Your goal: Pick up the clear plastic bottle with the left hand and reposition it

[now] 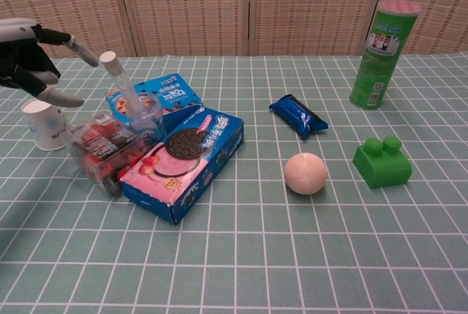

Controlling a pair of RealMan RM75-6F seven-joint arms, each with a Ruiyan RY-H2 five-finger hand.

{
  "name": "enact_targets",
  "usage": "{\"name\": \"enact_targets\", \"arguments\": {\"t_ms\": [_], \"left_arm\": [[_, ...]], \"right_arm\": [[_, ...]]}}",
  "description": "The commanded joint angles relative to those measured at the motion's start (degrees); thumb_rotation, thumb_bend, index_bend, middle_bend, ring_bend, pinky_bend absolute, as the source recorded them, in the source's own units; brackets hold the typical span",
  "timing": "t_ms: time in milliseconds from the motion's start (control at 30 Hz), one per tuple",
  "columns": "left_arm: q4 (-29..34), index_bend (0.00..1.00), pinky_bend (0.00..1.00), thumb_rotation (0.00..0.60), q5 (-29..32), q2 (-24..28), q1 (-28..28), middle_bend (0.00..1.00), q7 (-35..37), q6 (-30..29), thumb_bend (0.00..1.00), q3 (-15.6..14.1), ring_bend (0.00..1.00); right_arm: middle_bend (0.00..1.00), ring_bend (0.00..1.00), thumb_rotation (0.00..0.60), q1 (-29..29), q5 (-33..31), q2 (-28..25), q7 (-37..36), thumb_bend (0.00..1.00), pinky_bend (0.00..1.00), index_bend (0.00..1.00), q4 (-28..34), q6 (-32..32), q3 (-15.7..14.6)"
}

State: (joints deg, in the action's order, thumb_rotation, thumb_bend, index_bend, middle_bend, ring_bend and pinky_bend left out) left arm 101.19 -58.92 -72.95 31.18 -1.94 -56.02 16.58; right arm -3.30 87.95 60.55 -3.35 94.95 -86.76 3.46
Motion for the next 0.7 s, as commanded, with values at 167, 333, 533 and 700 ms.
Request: {"name": "enact_targets", "arguments": {"t_ms": [167, 333, 533, 700], "left_arm": [[-0.3, 0.39, 1.0, 0.6, 3.5, -1.7, 2.7, 1.0, 0.8, 2.4, 0.09, 0.7, 1.0], [-0.8, 0.4, 1.0, 0.6, 5.4, -2.8, 4.4, 1.0, 1.7, 3.7, 0.09, 1.2, 1.0], [-1.1, 0.41, 1.0, 0.6, 6.2, -4.0, 5.7, 1.0, 4.4, 5.1, 0.08, 1.9, 1.0], [-1.6, 0.42, 1.0, 0.6, 6.2, -4.8, 6.5, 1.0, 6.3, 5.8, 0.09, 2.2, 1.0]], "right_arm": [[0.17, 0.13, 0.6, 0.1, 0.3, -0.3, -0.8, 0.47, 0.35, 0.22, 0.0, -0.2, -0.1], [0.17, 0.13, 0.6, 0.1, 0.2, -0.5, -1.5, 0.47, 0.35, 0.22, -0.1, -0.2, 0.0], [0.17, 0.13, 0.6, 0.1, 0.1, -0.7, -2.0, 0.47, 0.35, 0.22, -0.2, -0.1, 0.1], [0.17, 0.13, 0.6, 0.1, 0.1, -0.8, -2.4, 0.47, 0.35, 0.22, -0.2, -0.2, 0.1]]}}
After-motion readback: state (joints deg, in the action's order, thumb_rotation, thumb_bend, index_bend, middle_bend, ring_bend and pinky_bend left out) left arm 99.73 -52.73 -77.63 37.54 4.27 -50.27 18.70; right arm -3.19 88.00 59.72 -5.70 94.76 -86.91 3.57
